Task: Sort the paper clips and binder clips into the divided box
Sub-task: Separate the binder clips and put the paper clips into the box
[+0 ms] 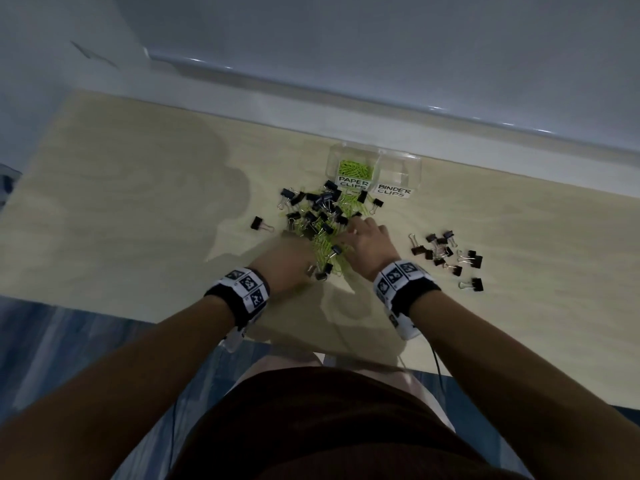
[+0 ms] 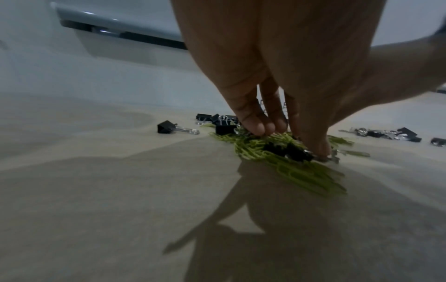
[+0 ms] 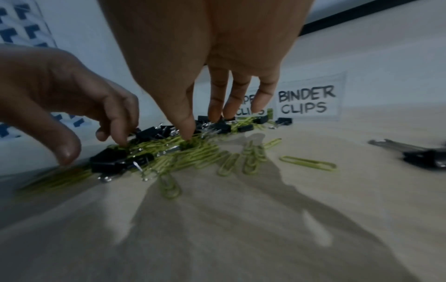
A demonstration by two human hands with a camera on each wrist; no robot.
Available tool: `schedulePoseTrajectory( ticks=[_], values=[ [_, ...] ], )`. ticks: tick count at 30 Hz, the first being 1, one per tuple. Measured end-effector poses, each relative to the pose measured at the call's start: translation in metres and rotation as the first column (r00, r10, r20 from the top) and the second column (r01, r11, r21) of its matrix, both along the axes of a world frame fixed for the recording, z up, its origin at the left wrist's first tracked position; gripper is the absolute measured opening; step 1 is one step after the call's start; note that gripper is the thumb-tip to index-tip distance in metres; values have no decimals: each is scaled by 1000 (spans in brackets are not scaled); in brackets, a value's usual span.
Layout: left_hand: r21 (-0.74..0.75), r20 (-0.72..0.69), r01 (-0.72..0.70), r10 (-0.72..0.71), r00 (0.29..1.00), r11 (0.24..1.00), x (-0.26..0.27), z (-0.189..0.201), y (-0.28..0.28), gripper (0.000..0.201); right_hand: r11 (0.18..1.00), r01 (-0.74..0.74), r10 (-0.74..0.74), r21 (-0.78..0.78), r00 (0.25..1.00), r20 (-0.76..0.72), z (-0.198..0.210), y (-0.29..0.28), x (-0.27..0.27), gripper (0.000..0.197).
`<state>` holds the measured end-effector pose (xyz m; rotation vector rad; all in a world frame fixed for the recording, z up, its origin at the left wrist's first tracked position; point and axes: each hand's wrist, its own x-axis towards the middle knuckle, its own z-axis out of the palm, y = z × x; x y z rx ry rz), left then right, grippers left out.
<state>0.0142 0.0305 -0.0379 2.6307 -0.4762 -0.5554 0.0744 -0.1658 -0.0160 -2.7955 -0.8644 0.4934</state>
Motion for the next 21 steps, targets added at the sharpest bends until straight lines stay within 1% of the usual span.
schedulePoseTrajectory(
  ticks=[3,6,9,11,13,16,19,21],
  values=[
    [49,-64,2,1,998,999,2,-5,-4,40,994,-26,24,-104,1000,-20,-6,10,3,27],
    [73,-65,6,-1,998,997,4,-8,-6,39,993,-12,10,-117,1000,-20,-9,9,4,21],
    [23,-27,7,-6,1000,1000,3,-10,-4,33,994,-29,26,-106,999,-23,-11,10,4,18],
    [-30,-8,-11,11,1000,999,1,-9,-1,30,997,-10,7,-77,999,-39,-11,7,4,19],
    [-91,16,-69,71,997,994,-1,-6,6,27,998,66,-66,-3,996,-64,-9,-1,4,19],
    [-158,41,-231,241,970,960,-4,-2,24,23,967,224,-211,120,971,-114,-8,-20,6,16],
    [-218,63,-400,421,905,890,-3,-1,45,21,875,387,-349,291,921,-175,-7,-41,6,15],
    [-228,78,-459,486,870,859,-2,-2,58,22,812,470,-431,345,882,-189,-7,-57,6,16]
  ],
)
